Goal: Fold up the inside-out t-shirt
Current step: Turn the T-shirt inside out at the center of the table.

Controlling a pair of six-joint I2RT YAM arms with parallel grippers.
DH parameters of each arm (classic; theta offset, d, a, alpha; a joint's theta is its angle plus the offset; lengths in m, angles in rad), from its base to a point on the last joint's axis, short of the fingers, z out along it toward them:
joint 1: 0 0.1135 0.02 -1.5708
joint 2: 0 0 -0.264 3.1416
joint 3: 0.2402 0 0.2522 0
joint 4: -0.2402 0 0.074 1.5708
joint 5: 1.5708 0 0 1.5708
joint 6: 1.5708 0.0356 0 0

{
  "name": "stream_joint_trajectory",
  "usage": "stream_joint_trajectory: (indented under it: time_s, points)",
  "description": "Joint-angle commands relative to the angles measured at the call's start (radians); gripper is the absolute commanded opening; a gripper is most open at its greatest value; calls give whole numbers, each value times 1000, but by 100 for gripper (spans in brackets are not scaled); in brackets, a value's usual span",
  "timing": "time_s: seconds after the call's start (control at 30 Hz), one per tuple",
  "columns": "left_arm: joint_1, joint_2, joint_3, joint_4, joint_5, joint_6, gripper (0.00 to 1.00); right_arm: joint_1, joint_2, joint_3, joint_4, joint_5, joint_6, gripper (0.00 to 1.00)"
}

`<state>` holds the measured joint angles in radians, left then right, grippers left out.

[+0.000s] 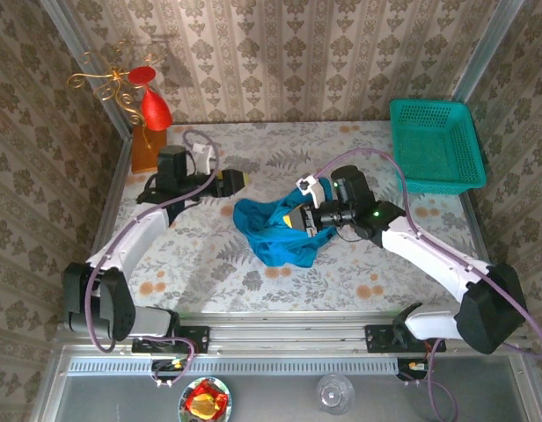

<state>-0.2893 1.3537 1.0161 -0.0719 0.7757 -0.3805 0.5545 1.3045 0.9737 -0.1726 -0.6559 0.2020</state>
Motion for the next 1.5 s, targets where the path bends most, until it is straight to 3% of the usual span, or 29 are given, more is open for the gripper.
stream_joint_trajectory:
  time_s: [0.0,0.23,0.33,0.5,0.73,0.83,0.97,1.1,1.23,1.27,1.33,1.37,1.47]
  points:
    - [-71,19,62,-82,77,129,71,2,21,67,-83,-143,-194,0]
    - [-162,152,166,-174,163,217,70,8,-19,80,-112,-157,-363,0]
    - [-209,175,183,-200,226,250,67,8,-35,111,-168,-27,-407,0]
    - [-209,143,117,-156,246,261,70,8,-66,146,-167,144,-388,0]
    - [-210,162,105,-111,296,231,48,8,-39,268,-164,279,-350,0]
    - [-206,148,111,-98,210,223,29,8,0,348,-222,333,-351,0]
    - [-200,154,130,-103,78,201,8,8,11,371,-231,305,-345,0]
    - [-198,136,136,-106,-8,199,0,8,5,337,-244,316,-301,0]
    - [-193,93,138,-156,-159,223,0,4,-1,243,-230,457,-162,0]
    - [-193,86,137,-163,-182,227,4,1,4,212,-219,480,-112,4]
    - [-191,85,133,-165,-183,239,11,-4,32,168,-216,533,4,35]
    - [-192,90,136,-171,-180,242,14,-9,52,157,-234,561,71,43]
    - [-196,113,150,-186,-147,254,20,-18,95,151,-301,601,251,49]
